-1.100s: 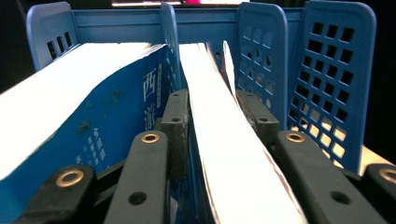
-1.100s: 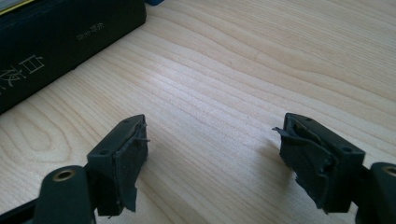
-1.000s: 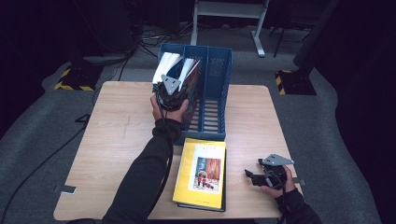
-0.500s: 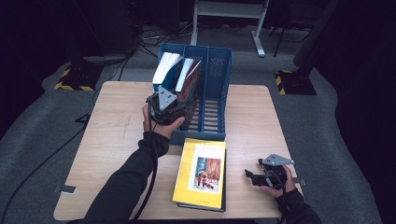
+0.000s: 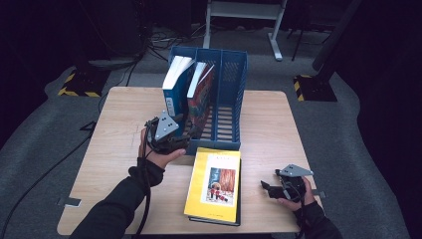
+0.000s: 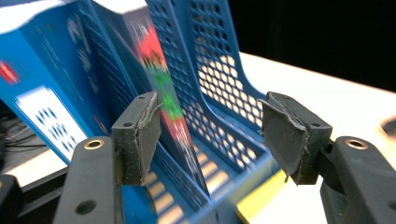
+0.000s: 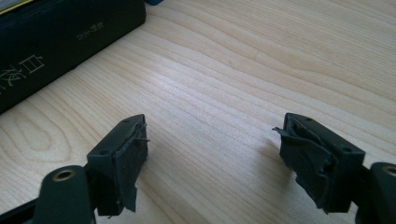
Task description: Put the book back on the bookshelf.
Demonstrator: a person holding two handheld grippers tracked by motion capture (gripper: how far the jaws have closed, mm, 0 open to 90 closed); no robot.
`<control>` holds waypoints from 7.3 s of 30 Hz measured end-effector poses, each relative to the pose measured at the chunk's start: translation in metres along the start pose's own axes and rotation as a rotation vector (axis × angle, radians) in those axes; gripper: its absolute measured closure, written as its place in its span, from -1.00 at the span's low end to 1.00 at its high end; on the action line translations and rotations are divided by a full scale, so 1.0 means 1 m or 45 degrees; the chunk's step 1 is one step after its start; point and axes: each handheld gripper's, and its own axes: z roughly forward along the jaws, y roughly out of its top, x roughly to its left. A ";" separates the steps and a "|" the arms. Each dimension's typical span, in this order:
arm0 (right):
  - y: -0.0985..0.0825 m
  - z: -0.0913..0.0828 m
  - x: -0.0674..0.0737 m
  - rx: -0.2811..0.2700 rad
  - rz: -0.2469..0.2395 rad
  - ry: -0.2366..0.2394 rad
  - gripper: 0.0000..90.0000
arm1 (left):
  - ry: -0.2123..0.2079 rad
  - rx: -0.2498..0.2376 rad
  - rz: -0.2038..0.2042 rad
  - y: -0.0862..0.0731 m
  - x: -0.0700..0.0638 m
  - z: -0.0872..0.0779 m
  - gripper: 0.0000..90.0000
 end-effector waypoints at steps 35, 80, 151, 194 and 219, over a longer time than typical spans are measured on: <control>0.008 -0.008 0.009 -0.005 -0.048 0.090 -0.50 | -0.337 0.497 0.184 -0.128 -0.019 -0.016 -0.24; 0.074 0.010 0.095 0.224 -0.152 0.520 -0.85 | -0.496 0.508 0.086 -0.142 -0.032 -0.007 -0.64; 0.099 0.015 0.087 -0.173 -0.172 0.607 0.64 | -0.357 0.432 -0.021 -0.112 -0.002 0.044 -0.42; 0.109 -0.040 0.100 -0.536 -0.339 0.438 0.78 | -0.556 -0.085 -0.062 -0.029 -0.005 0.013 0.55; 0.106 -0.055 0.111 -0.642 -0.470 0.384 0.79 | -0.586 -0.208 0.062 -0.004 -0.020 -0.003 0.66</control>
